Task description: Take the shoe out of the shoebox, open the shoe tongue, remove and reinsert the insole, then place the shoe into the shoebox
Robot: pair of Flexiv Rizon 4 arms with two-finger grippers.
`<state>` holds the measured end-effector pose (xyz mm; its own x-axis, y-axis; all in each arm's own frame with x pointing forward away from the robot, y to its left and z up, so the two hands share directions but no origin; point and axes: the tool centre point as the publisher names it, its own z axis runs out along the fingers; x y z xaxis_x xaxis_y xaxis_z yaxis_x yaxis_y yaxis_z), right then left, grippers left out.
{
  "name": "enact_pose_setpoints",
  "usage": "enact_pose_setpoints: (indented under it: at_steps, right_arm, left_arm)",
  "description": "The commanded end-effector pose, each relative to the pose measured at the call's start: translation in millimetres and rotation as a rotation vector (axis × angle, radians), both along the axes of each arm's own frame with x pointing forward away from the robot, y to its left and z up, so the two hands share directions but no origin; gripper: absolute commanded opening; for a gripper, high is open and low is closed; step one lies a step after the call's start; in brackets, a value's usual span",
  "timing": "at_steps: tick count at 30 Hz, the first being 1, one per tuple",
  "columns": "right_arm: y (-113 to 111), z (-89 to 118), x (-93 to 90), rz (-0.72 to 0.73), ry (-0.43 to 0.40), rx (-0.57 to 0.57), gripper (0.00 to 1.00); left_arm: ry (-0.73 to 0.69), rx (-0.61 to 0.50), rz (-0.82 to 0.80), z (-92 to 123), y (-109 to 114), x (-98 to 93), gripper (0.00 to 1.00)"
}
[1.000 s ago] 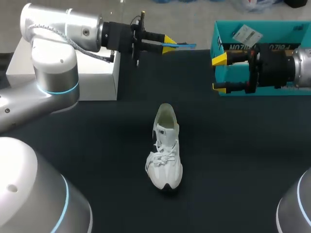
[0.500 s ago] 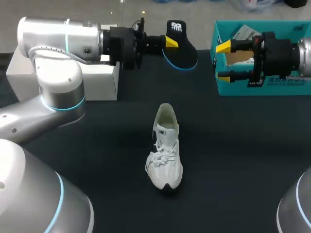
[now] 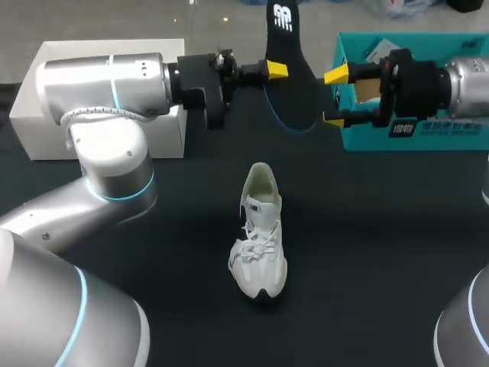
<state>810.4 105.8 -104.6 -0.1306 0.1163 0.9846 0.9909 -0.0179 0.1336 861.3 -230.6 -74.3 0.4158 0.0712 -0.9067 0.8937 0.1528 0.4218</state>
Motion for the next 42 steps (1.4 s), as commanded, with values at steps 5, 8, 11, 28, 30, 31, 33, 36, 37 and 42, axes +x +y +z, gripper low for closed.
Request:
enact_pose_setpoints:
  at_steps: [5, 8, 11, 28, 30, 31, 33, 36, 37, 42]
  right_arm:
    - [4, 0, 11.0, 0.035, -0.038, -0.005, 0.97]
    - [3, 0, 11.0, 0.035, -0.041, -0.002, 0.98]
    - [2, -1, 9.9, 0.034, -0.042, 0.004, 0.99]
    - [2, 3, 8.5, 0.001, -0.074, -0.012, 0.82]
    - [2, 4, 8.5, -0.001, -0.065, -0.017, 0.74]
    - [3, 5, 8.3, -0.004, -0.058, -0.022, 0.70]
    - [5, 7, 7.1, -0.002, -0.050, -0.014, 0.65]
    - [9, 9, 4.4, 0.009, -0.049, -0.011, 0.65]
    - [10, 10, 3.6, 0.013, -0.050, -0.008, 0.65]
    - [17, 11, 0.6, 0.027, -0.053, 0.001, 0.65]
  left_arm:
    - [-0.326, -0.107, 0.016, -6, -1, -12.6, 0.00]
    - [-0.223, -0.093, -0.002, -4, 1, -16.2, 0.00]
    - [-0.102, -0.094, -0.014, 2, 2, -19.8, 0.00]
    - [0.241, 0.060, -0.072, 5, 3, -24.1, 0.00]
    - [0.228, 0.061, -0.064, 3, 2, -23.4, 0.00]
    - [0.231, 0.056, -0.061, 1, 2, -22.7, 0.00]
    - [0.231, 0.054, -0.056, -1, 1, -20.7, 0.00]
    - [0.228, 0.047, -0.052, -4, -1, -17.6, 0.00]
    - [0.228, 0.047, -0.051, -5, -2, -16.4, 0.00]
    - [0.226, 0.049, -0.053, -11, -6, -12.6, 0.00]
